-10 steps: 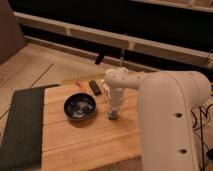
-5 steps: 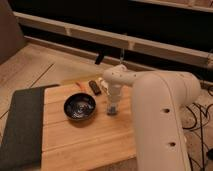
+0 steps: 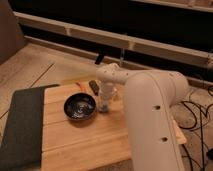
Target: Wipe the white sponge on the table
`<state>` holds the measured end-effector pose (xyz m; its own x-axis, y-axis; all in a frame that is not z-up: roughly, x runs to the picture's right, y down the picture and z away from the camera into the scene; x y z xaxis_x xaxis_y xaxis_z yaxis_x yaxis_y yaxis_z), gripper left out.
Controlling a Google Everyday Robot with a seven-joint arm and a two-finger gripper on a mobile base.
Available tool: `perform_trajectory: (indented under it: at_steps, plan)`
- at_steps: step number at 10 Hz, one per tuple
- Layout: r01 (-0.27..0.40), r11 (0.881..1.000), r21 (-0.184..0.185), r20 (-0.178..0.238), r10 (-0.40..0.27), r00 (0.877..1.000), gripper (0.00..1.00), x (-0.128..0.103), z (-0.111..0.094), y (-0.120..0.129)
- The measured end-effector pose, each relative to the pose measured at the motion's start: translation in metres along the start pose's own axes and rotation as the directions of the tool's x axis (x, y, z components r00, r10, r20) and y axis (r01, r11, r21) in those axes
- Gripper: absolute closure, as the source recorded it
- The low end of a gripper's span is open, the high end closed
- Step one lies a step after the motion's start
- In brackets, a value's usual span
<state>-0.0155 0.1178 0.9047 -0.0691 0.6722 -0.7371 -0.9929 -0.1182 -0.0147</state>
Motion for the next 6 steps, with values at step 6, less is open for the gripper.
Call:
perform_trajectory:
  at_steps: [6]
  plan:
    - [-0.088,0.996,0.016,-0.038,0.089,0.995,1.0,0.052,0.006,-0.021]
